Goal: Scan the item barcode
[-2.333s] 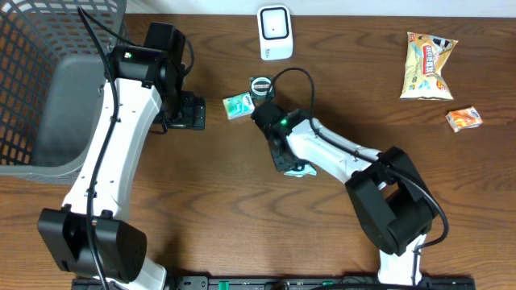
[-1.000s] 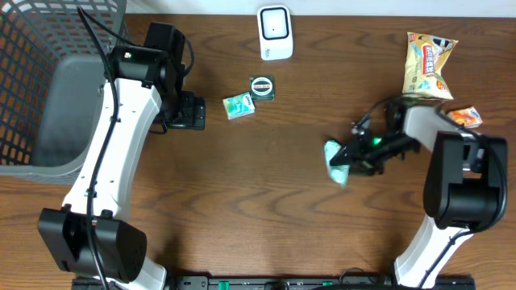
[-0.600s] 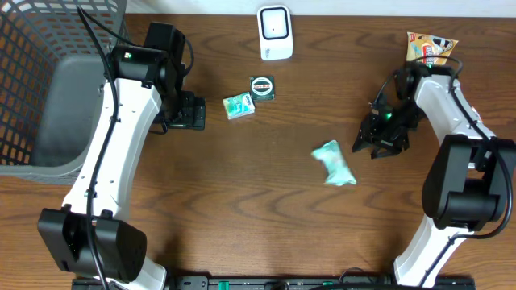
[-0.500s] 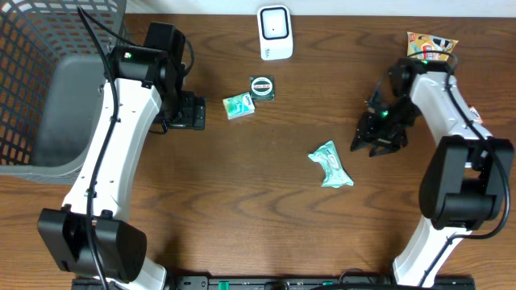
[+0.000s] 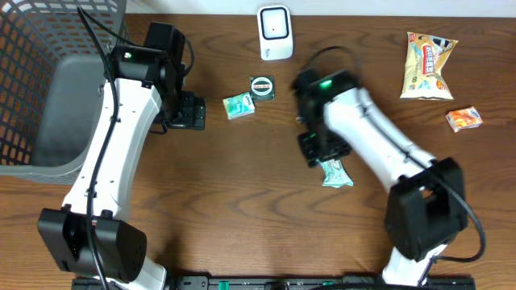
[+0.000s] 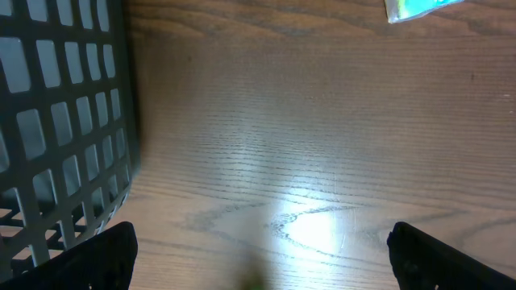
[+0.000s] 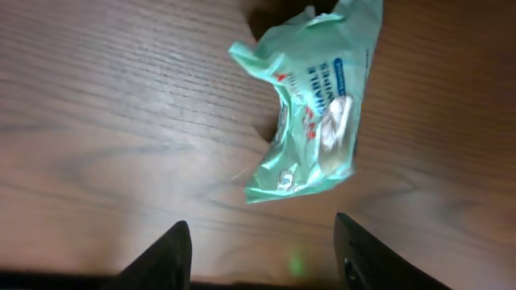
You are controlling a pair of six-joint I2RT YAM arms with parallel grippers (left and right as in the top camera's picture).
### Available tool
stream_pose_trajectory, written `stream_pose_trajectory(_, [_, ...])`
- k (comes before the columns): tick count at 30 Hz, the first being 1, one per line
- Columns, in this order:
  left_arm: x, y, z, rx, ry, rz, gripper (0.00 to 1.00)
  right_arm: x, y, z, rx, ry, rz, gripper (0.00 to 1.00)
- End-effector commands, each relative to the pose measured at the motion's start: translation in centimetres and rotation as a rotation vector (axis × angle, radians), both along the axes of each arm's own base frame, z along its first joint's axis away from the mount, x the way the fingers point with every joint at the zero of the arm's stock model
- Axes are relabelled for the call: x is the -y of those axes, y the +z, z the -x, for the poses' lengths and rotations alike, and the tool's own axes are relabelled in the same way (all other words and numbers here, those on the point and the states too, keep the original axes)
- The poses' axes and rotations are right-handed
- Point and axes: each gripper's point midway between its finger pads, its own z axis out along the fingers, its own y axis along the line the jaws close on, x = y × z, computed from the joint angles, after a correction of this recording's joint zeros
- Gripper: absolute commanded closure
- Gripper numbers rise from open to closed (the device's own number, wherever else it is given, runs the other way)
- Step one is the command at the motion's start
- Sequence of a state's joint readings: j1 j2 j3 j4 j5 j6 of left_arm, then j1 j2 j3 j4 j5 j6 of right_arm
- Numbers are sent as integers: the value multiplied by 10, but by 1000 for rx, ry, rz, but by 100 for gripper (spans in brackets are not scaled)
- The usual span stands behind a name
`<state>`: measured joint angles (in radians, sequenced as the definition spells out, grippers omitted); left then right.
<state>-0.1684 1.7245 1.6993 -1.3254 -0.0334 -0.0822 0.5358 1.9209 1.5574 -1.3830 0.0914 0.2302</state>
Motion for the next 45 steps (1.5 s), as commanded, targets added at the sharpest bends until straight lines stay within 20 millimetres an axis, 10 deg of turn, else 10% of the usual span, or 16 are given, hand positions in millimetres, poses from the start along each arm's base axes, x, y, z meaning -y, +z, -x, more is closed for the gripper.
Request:
stream_pose_trajectory(1, [-4, -1, 0, -2, 15, -15, 3, 6, 9, -7, 184, 5, 209, 50])
stream_pose_trajectory(26, [-4, -1, 0, -3, 15, -15, 2, 33, -70, -6, 490, 157, 452, 44])
stream_pose_trajectory(39, [-4, -1, 0, -2, 15, -15, 2, 30, -94, -8, 323, 55, 228, 98])
stream_pose_trajectory(45, [-4, -1, 0, -3, 15, -15, 2, -5, -63, -26, 157, 14, -95, 99])
